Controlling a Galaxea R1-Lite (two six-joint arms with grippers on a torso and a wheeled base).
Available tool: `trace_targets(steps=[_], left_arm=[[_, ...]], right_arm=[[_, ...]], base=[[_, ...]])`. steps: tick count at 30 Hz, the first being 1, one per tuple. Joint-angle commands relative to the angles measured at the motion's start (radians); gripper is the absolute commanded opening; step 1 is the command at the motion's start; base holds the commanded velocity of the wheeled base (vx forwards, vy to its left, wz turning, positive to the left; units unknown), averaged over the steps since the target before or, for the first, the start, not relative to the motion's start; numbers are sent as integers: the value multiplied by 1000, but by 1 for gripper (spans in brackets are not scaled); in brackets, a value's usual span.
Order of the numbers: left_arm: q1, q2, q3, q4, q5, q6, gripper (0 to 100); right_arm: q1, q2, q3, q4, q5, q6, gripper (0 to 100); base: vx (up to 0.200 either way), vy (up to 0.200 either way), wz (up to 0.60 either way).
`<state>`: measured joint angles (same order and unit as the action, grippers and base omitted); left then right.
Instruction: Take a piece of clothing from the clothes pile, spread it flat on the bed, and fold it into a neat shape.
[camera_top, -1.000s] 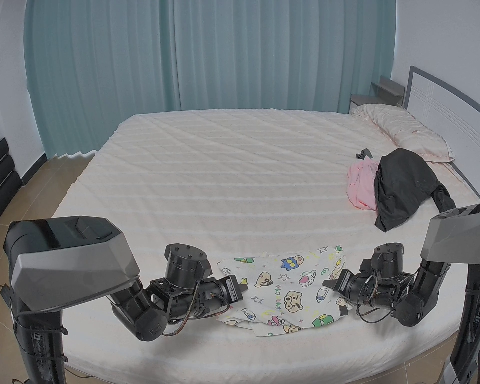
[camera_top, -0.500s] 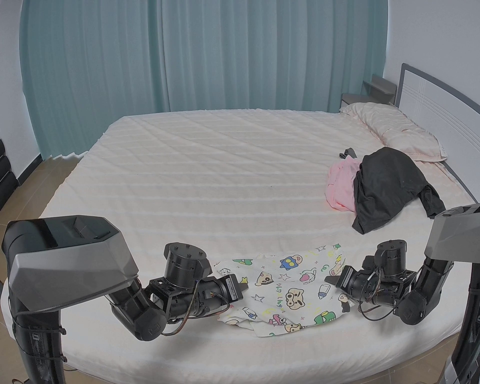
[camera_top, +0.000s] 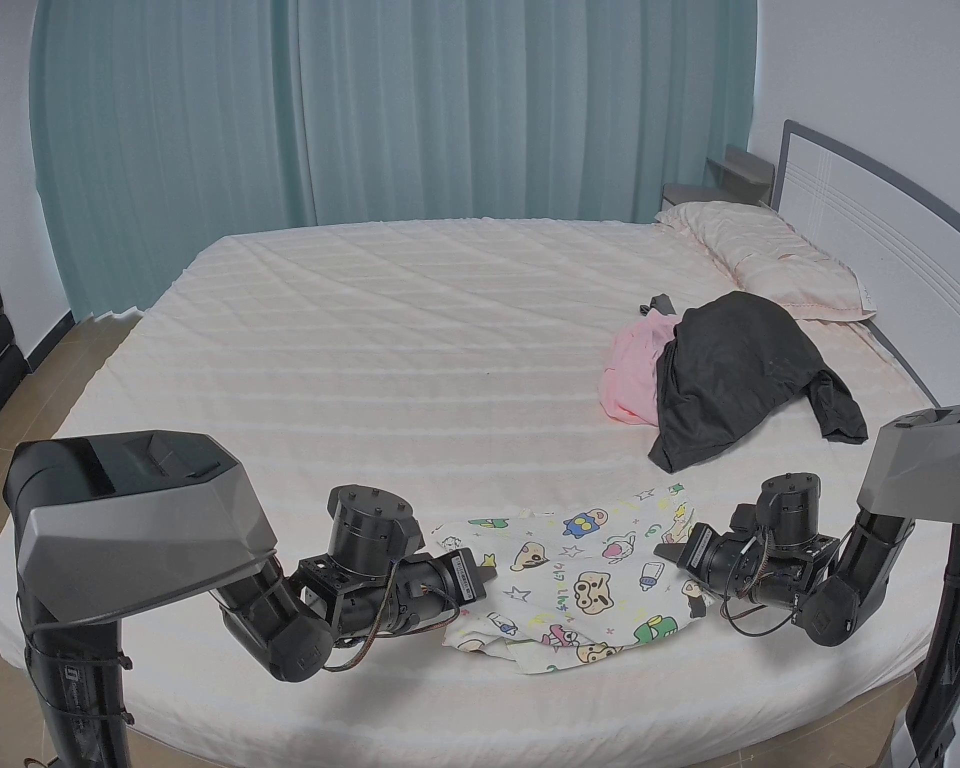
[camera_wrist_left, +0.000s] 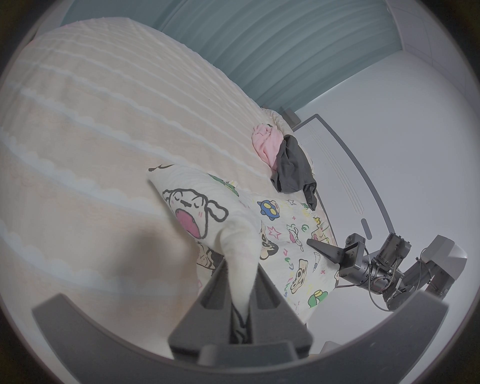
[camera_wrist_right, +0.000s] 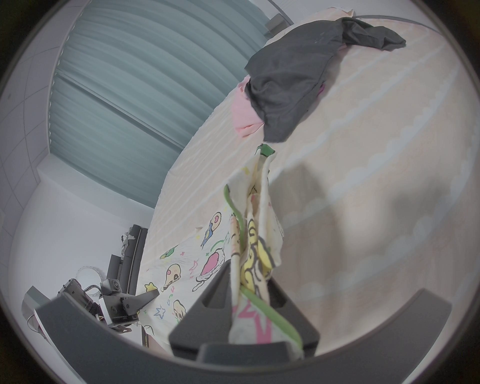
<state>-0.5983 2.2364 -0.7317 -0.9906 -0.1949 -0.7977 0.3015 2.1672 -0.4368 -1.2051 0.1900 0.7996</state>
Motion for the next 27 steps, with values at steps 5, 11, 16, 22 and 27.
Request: trace_targets(steps=[5,11,16,22,27], left_arm=[[0,0,0,0,0,0,0],[0,2,3,0,0,0,0],[0,6,5,0,2,-2,0],[0,6,23,-2,3,-9,0],[0,-3,67,-8,26,-3,100]], right_arm=[[-2,-3,0,-1,-3,0,0],[-4,-3,0,-1,-3,0,0],[-15,3,0,-1,-4,-3,0],[-16,16,0,-1,-4,-3,0],[-12,51,15,-1,-6,-11,100]], base=[[0,-200,0],[0,-200,0],[0,-200,0],[0,0,0],[0,0,0]])
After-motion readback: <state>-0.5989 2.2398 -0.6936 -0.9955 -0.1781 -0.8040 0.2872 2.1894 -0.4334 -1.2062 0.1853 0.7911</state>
